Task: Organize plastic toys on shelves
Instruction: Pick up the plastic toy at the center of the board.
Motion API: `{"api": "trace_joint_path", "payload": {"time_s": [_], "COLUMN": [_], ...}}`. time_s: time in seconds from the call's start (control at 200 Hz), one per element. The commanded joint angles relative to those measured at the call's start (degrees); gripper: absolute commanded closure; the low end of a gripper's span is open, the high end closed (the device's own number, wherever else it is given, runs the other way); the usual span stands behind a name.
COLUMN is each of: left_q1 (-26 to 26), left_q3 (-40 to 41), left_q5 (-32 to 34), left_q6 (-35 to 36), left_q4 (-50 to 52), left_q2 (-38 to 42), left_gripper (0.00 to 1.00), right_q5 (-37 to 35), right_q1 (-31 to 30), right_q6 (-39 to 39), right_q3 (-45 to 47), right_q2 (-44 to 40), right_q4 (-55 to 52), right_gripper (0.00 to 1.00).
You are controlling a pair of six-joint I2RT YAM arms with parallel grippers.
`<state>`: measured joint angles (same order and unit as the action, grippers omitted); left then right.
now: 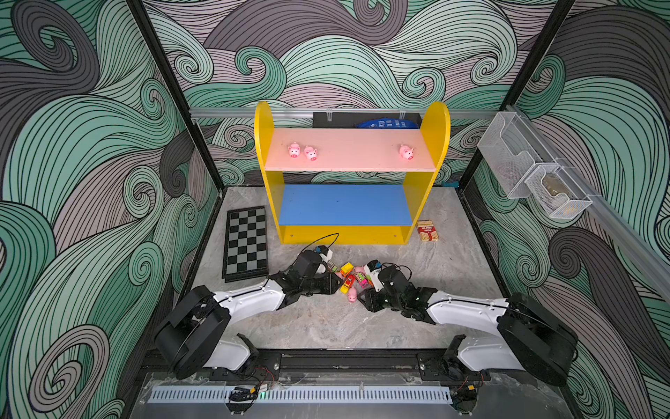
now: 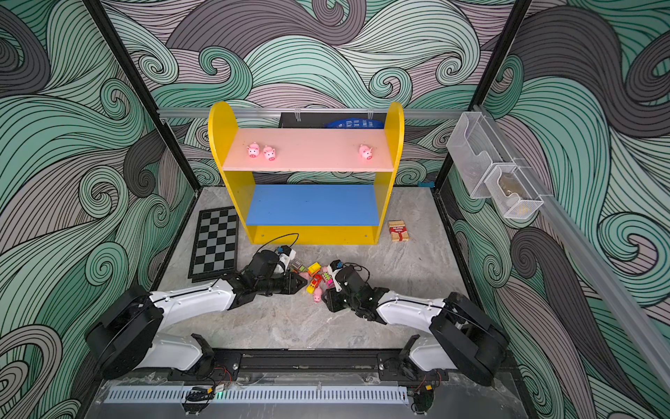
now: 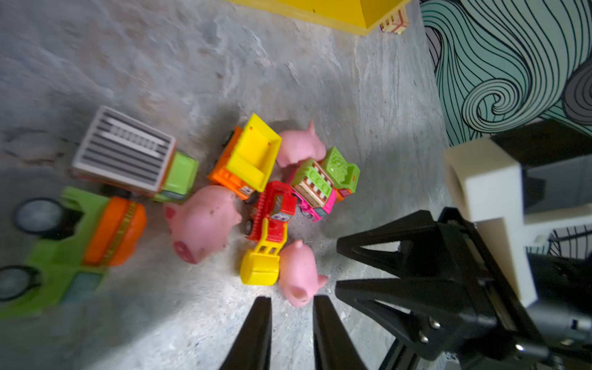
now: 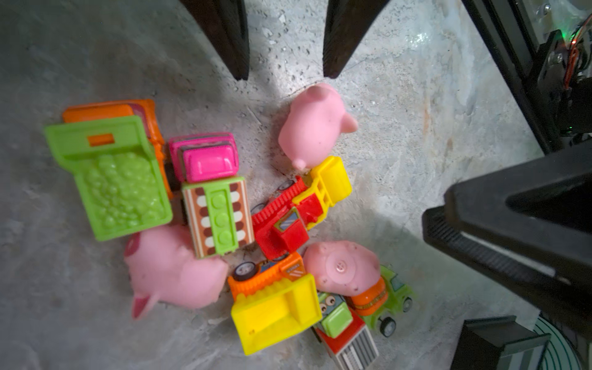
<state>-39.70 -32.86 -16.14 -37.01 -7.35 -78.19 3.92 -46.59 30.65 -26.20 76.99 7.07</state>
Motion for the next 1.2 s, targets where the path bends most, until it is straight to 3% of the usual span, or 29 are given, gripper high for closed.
{"api": "trace_joint_path", "payload": {"time_s": [0.0, 0.37, 0.851, 1.096, 1.196], "left_q1": [2.12, 7.82, 8.77, 8.81, 8.85], "left_q3": [-0.65, 1.18, 1.40, 1.49, 1.54], "left_q5": [3.44, 4.01, 3.92, 3.75, 3.84], "left_q6": [2.71, 5.73, 6.08, 6.21, 6.17], "left_q4": [5.26, 8.88, 8.85, 8.98, 8.98], "left_q2": [1.91, 6.63, 6.67, 6.47, 6.65], "left_gripper": [0.73, 0.73, 0.73, 0.73, 0.73], "right_q5": [2.42, 3.45, 3.76, 1.78, 1.51], "right_q1": [-0.05, -0.16, -0.99, -1.13, -1.11], "right_q6": [0.05, 1.29, 1.23, 1.31, 1.35], "right_q3": [-2.73, -4.86, -6.21, -5.89, -5.64], "right_q2": [1.51, 5.52, 8.76, 9.97, 9.86], "right_q4": [-0.22, -0.22, -0.17, -0.13, -0.17], "right_gripper": [0.59, 0.62, 0.63, 0.74, 0.82]}}
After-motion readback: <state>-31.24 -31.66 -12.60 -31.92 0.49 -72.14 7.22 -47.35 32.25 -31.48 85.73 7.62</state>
